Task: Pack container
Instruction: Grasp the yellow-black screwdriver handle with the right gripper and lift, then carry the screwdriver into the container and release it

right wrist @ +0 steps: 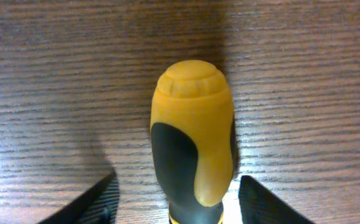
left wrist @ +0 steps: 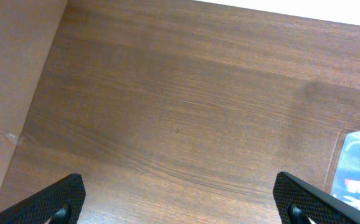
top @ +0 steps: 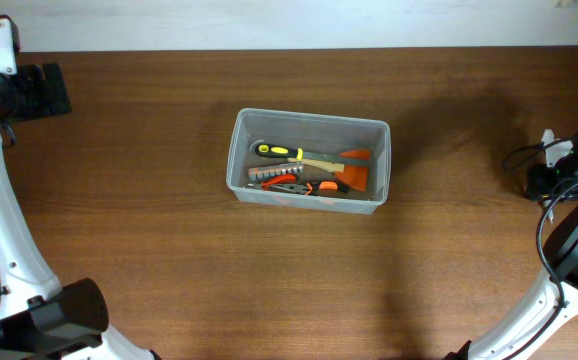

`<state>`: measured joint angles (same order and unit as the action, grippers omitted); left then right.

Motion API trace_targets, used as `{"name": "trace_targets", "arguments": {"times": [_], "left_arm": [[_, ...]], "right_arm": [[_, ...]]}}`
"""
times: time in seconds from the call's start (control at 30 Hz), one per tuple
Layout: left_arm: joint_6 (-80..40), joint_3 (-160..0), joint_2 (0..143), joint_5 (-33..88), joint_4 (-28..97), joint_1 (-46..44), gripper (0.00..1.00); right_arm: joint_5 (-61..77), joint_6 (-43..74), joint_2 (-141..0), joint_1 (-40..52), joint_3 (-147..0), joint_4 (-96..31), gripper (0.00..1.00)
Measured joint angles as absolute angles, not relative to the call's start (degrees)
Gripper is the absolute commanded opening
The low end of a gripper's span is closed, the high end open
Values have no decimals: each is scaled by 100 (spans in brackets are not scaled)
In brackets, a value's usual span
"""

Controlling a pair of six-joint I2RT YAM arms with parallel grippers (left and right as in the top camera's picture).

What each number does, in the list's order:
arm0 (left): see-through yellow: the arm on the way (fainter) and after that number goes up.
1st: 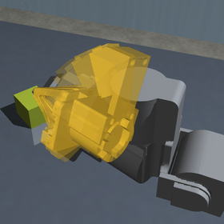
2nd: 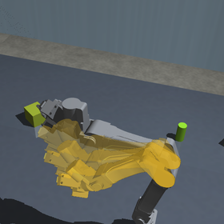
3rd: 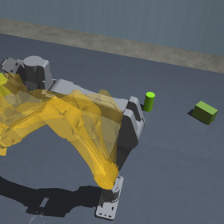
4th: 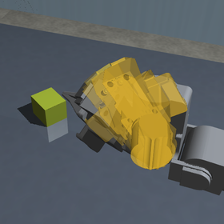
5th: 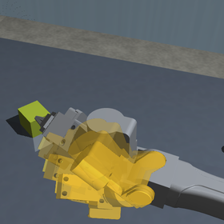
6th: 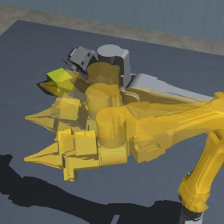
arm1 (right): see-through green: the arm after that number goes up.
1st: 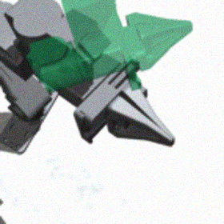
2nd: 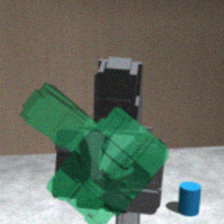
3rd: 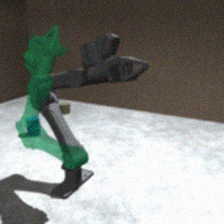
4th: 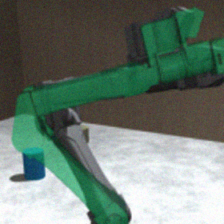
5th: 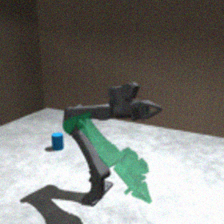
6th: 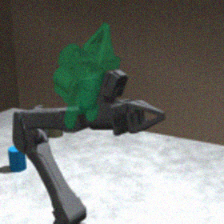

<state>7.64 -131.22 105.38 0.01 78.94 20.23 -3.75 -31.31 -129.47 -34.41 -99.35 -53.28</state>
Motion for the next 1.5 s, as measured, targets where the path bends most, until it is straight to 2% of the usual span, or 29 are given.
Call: {"name": "trace_targets", "arguments": {"times": [0.07,0.3,0.53,0.63,0.87,1.0,1.2,1.37,1.5], "left_arm": [[764,-13122,10538,1,7894,2023,99],[764,-13122,10538,1,7894,2023,99],[764,-13122,10538,1,7894,2023,99],[764,-13122,10538,1,7894,2023,99],[764,-13122,10538,1,7894,2023,99],[764,-13122,10538,1,7894,2023,99],[764,-13122,10538,1,7896,2023,99],[764,-13122,10538,1,7894,2023,99],[764,-13122,10538,1,7894,2023,99]], "right_arm": [[-377,-3142,-12949,-3441,-9935,-5330,47],[-257,-3133,-12956,-3444,-9935,-5349,45],[161,-3135,-12962,-3448,-9931,-5483,23],[242,-3140,-12962,-3448,-9931,-5590,17],[390,-2541,-12962,-3448,-9931,-5669,18],[993,-2257,-12962,-3452,-9957,-6029,18],[2285,-1809,-12960,-3354,-10359,-6770,6],[2862,-1638,-12755,-2919,-11111,-7874,4],[2954,-1577,-12143,-2126,-11664,-8200,4]]}}
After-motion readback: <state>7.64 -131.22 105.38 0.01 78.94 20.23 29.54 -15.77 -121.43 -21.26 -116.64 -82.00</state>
